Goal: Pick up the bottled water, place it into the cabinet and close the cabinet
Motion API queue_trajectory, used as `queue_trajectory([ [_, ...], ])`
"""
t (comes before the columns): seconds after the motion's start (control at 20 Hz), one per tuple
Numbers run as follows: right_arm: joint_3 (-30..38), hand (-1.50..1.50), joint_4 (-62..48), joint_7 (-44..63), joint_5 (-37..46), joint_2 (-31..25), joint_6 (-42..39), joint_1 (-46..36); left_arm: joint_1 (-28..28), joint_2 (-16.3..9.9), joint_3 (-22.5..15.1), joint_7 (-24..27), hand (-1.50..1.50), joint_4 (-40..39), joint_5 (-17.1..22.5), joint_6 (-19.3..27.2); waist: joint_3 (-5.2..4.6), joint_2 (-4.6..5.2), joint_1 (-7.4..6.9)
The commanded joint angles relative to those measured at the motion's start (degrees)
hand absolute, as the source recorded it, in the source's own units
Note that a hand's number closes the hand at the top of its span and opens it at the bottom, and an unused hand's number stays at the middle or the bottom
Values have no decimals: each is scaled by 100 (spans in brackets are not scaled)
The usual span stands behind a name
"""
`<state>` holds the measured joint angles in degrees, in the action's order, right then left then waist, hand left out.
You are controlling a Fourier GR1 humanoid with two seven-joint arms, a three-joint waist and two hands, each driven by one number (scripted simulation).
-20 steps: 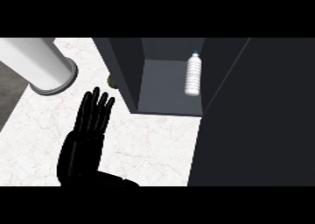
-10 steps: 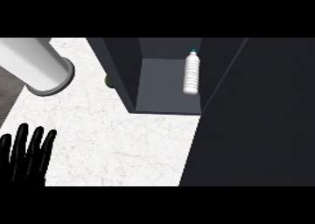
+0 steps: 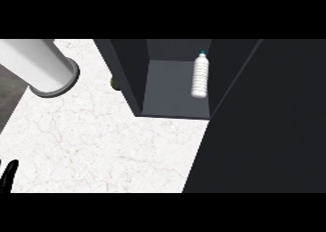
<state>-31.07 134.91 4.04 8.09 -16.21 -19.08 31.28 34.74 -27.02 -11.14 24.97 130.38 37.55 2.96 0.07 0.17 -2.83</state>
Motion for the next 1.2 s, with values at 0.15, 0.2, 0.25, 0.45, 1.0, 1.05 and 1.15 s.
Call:
queue_trajectory([
  [0.15, -1172, 150, -315, 574, -452, 1162, 198, -592, 550, -182, 521, 136, -150, 168, 477, -508, -27, -13, -159],
  [0.2, -1096, 150, -356, 755, -536, 1269, 204, -811, 408, -182, 641, 274, -150, -50, 469, -646, -35, 10, -159],
  [0.25, -1005, 150, -252, 872, -588, 1322, 262, -811, 655, -330, 806, 237, -150, 58, 550, -795, -31, -17, -150],
  [0.45, -754, 150, -614, 1409, -895, 1579, 544, -1772, 707, -295, 927, 291, -150, 5, 704, -984, -26, 10, -107],
  [1.0, 107, 150, -2125, 2158, -2302, 1611, 2299, -4722, 1760, -366, 2113, 427, -150, 91, 1567, -2059, -9, -16, -24],
  [1.05, 267, 150, -2321, 2231, -2557, 1612, 2402, -5035, 1684, -413, 2125, 377, -150, -91, 1662, -2190, -11, -5, -8],
  [1.15, 690, 150, -2474, 2304, -2933, 1612, 2510, -5481, 1887, -434, 2381, 492, -150, -63, 1753, -2471, -10, -10, -99],
])
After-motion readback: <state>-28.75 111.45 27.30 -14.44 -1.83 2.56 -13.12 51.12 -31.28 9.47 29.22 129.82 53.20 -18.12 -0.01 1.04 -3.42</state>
